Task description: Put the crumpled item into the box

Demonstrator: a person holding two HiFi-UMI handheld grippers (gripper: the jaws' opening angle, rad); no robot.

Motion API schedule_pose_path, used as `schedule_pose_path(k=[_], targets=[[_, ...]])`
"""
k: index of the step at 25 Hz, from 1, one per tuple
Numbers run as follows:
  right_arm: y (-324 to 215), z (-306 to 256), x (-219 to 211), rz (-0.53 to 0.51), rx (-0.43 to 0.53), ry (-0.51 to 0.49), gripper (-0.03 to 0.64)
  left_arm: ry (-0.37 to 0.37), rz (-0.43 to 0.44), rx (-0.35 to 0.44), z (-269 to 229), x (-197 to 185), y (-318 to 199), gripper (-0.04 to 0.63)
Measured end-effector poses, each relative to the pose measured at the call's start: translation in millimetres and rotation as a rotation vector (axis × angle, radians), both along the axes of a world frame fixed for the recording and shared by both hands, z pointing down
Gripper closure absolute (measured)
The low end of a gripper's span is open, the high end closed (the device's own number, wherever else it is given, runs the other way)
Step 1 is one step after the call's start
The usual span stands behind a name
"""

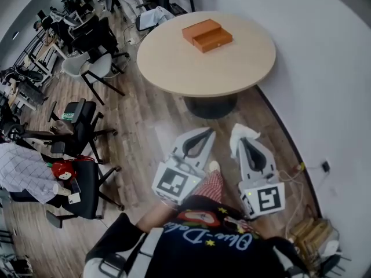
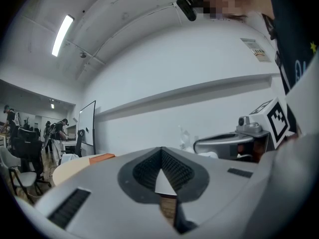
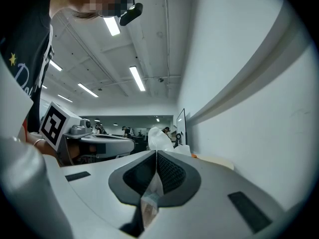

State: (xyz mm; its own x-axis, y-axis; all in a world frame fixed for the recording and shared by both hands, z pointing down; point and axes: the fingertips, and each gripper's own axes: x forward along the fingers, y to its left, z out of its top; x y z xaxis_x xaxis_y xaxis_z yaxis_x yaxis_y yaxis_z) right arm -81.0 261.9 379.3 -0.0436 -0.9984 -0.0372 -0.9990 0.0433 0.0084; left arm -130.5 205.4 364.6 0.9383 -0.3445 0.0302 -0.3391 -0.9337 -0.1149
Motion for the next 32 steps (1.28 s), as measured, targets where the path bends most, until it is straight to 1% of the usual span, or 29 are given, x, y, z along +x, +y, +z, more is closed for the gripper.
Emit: schedule_pose_path(k=[5, 9, 16, 19, 22, 29, 32], targets=[[-25, 2, 8, -0.024, -0.026, 0.006, 0.614, 0.003, -0.016, -0.032, 7, 13, -26, 0.603], [-43, 4, 23, -0.031, -0.033, 0.013, 0.614, -0.005, -0.029, -0.022, 9, 25, -44, 0.603], [-74, 9, 46, -0.038, -0.042, 0.012, 0.614, -0.015, -0.045, -0.039, 14, 43, -73, 0.603], [-84, 11, 55, -0.029, -0.058, 0.003, 0.614, -0.015, -0.044, -0.05, 15, 51, -84, 0.603], [-95, 6, 63, -0.025, -0.051, 0.0, 0.614, -0.019, -0.037, -0.057, 14, 59, -95, 0.603], [-113, -1, 76, -0.006, -0.067, 0.008, 0.614, 0.006, -0.02, -0.065, 9, 74, -114, 0.603], [-121, -8, 78, -0.01, -0.075, 0.026, 0.614, 0.016, -0.018, -0.066, 5, 77, -123, 0.603]])
